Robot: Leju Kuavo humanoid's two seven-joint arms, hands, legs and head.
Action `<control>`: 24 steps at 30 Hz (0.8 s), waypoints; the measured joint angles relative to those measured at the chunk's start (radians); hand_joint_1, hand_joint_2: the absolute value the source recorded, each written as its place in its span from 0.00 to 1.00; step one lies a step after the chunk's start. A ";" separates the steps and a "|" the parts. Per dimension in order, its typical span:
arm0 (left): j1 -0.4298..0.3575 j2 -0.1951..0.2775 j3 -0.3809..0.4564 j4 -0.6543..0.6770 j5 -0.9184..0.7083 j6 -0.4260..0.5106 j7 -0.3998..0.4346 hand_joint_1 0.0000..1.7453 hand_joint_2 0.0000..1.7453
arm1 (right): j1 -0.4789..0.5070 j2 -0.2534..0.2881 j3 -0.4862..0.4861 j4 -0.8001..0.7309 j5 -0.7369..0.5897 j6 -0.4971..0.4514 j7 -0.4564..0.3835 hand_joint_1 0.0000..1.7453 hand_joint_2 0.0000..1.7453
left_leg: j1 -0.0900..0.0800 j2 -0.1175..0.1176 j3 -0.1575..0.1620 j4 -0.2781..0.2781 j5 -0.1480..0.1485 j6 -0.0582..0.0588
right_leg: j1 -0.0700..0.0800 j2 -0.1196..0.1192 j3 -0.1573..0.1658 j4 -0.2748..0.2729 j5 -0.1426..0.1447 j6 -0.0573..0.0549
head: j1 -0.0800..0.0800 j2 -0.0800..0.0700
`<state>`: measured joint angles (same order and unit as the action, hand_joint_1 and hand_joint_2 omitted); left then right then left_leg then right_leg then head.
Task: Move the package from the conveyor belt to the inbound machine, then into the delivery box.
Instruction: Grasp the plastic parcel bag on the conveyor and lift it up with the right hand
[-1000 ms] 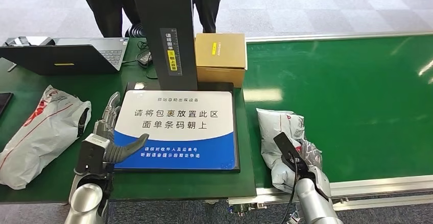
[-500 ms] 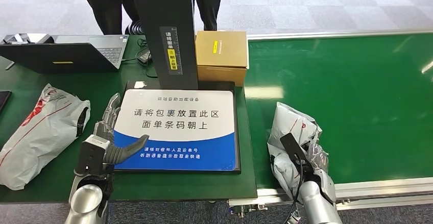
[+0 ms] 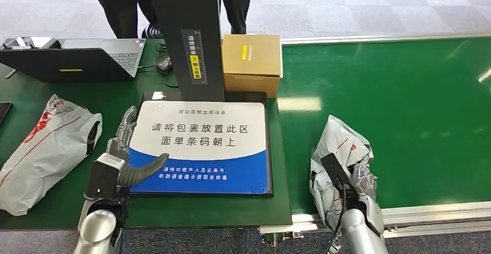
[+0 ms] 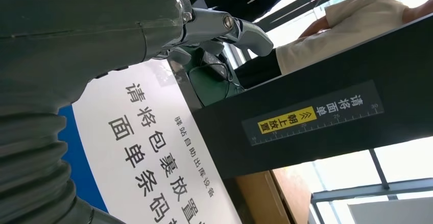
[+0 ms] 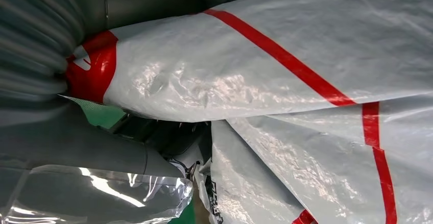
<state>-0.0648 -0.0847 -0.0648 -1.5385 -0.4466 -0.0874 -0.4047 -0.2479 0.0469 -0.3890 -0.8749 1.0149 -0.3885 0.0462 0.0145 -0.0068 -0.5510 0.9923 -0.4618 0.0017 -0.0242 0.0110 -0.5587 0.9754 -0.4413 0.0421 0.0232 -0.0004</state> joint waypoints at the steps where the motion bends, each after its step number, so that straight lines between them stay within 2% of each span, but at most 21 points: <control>1: 0.001 0.000 0.000 0.000 0.000 0.000 0.000 0.00 1.00 | 0.010 0.000 -0.005 -0.019 0.000 -0.002 0.003 0.99 1.00 | 0.000 0.000 -0.001 0.000 0.000 0.000 | 0.000 0.000 -0.001 0.000 0.000 0.000 | 0.000 0.000; 8: 0.009 0.000 0.000 0.000 -0.004 0.003 0.000 0.00 1.00 | 0.075 0.009 -0.032 -0.197 0.024 -0.013 0.005 0.99 1.00 | 0.000 0.000 -0.005 0.000 0.000 0.000 | 0.000 0.000 -0.006 0.002 0.000 0.000 | 0.000 0.000; 24: 0.028 -0.003 0.001 -0.016 -0.022 0.008 -0.003 0.00 1.00 | 0.146 0.032 -0.033 -0.504 0.027 -0.071 -0.031 0.99 1.00 | 0.000 0.000 -0.008 0.000 0.000 -0.001 | 0.000 0.000 -0.011 0.005 -0.002 -0.003 | 0.000 0.000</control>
<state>-0.0367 -0.0875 -0.0634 -1.5545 -0.4683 -0.0792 -0.4073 -0.1022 0.0788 -0.4215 -1.3787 1.0414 -0.4599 0.0155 0.0144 -0.0064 -0.5589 0.9921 -0.4620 0.0002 -0.0242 0.0110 -0.5699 0.9803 -0.4430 0.0396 0.0231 -0.0004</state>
